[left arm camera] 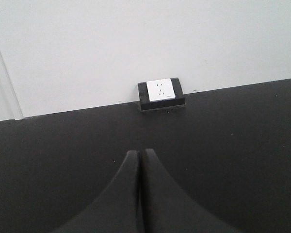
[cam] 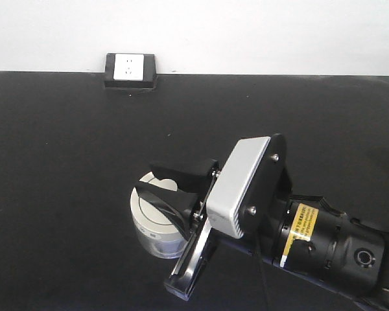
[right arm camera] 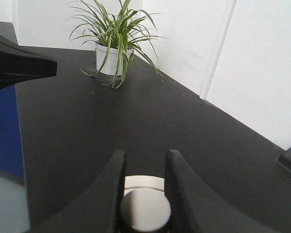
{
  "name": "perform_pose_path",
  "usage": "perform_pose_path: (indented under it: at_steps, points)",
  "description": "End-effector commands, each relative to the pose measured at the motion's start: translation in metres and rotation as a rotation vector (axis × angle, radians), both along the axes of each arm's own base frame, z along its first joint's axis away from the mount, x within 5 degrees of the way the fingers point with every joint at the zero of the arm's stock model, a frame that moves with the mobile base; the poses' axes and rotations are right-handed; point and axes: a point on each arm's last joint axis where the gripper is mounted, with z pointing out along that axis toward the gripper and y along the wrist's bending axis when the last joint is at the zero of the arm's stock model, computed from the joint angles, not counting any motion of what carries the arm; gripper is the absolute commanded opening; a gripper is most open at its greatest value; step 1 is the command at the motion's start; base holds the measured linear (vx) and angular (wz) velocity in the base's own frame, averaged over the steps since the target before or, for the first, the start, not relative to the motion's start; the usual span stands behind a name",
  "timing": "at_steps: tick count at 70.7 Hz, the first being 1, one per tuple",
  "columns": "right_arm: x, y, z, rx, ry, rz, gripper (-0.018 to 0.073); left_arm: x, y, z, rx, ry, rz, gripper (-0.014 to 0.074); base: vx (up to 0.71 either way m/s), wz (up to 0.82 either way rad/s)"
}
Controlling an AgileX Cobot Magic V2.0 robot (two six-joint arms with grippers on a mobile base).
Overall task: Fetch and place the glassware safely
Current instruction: 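Hold the jar in the right gripper above the countertop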
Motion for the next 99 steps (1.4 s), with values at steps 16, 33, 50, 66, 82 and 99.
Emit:
perform_pose_path:
  at_steps: [16, 33, 50, 66, 82, 99]
  points:
    - [-0.0042, -0.0008, 0.0242, 0.121, -0.075, 0.032, -0.0004, 0.0004, -0.0007, 0.0143, -0.015, -0.089, -0.008, -0.0007, 0.00, 0.00]
    - [-0.0042, -0.0008, 0.0242, 0.121, -0.075, 0.032, -0.0004, 0.0004, -0.0007, 0.0143, -0.015, -0.089, -0.008, -0.0007, 0.00, 0.00]
    - [-0.0042, -0.0008, 0.0243, 0.122, -0.076, 0.033, -0.0004, 0.0004, -0.0007, 0.0143, -0.015, -0.089, -0.008, -0.0007, 0.00, 0.00]
    - [-0.0046, -0.0007, 0.0251, 0.129, -0.080, 0.037, -0.0004, 0.0004, -0.0007, 0.0143, -0.015, -0.089, -0.008, -0.0007, 0.00, 0.00]
    - [-0.0046, -0.0007, 0.0251, 0.129, -0.080, 0.037, -0.0004, 0.0004, -0.0007, 0.0143, -0.015, -0.089, -0.008, -0.0007, 0.00, 0.00]
    - [0.0031, -0.0070, 0.0251, 0.127, -0.082, -0.001, -0.0001, 0.0004, -0.0007, 0.0143, -0.015, -0.089, -0.008, -0.0007, 0.00, 0.00]
